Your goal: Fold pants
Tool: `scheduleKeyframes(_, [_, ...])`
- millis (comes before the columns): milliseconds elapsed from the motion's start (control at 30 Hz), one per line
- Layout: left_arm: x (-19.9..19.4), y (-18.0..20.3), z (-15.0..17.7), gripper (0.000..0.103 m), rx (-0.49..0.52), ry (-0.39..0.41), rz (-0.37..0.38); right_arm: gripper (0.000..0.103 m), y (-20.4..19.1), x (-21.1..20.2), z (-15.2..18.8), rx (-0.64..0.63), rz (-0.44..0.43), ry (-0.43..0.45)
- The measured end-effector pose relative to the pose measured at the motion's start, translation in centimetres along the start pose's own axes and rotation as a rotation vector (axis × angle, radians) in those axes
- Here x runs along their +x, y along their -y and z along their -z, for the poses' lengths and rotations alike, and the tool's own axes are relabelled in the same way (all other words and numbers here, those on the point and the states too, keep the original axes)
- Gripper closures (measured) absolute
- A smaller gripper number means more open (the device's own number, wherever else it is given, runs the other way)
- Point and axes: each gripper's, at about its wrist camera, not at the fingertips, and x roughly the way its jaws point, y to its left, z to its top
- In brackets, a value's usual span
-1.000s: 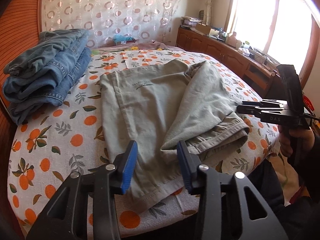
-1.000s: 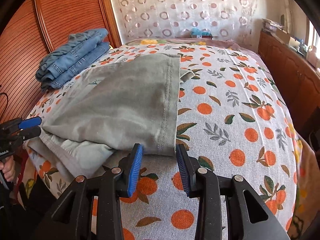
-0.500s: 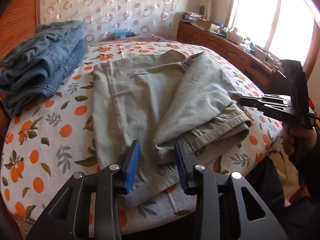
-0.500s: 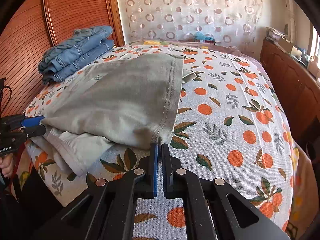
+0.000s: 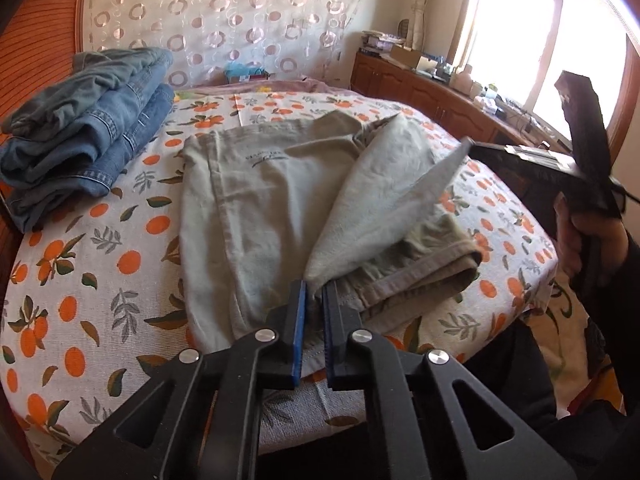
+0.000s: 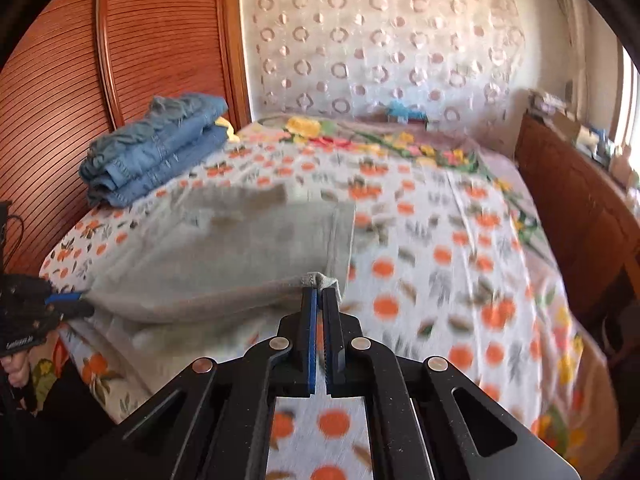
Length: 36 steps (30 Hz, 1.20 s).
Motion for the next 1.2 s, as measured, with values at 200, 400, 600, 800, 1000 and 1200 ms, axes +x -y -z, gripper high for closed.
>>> scheduleKeyframes(200, [-1.6, 0.0, 0.0, 0.097, -0.004, 0.03, 0.014, 0.101, -1.9, 0.2, -4.6, -0.074, -0.045, 0.069])
scheduleKeyframes(400, [-2.9, -0.7, 0.7, 0.097, -0.045, 0.046, 0.047, 0.101, -5.8, 1.7, -9.6, -0.183, -0.099, 0.125])
scheduleKeyframes(600, [-3.4, -2.1, 1.4, 0.097, -0.093, 0.049, 0.037, 0.101, -9.3, 5.7, -13.0, -0.231, -0.193, 0.114])
scheduleKeyframes(800, [-4.2, -3.6, 1.9, 0.097, -0.113, 0.068, 0.005, 0.101, -10.7, 9.9, -14.1, -0.232, -0.277, 0.075])
scheduleKeyframes(1000, [-3.1, -4.6, 2.8, 0.097, -0.131, 0.034, -0.013, 0.101, -10.7, 13.9, -15.4, -0.221, -0.303, 0.012])
scheduleKeyframes(1200, [-2.6, -5.1, 3.2, 0.094, -0.147, 0.024, -0.014, 0.094, -9.7, 15.9, -15.5, -0.184, -0.263, -0.051])
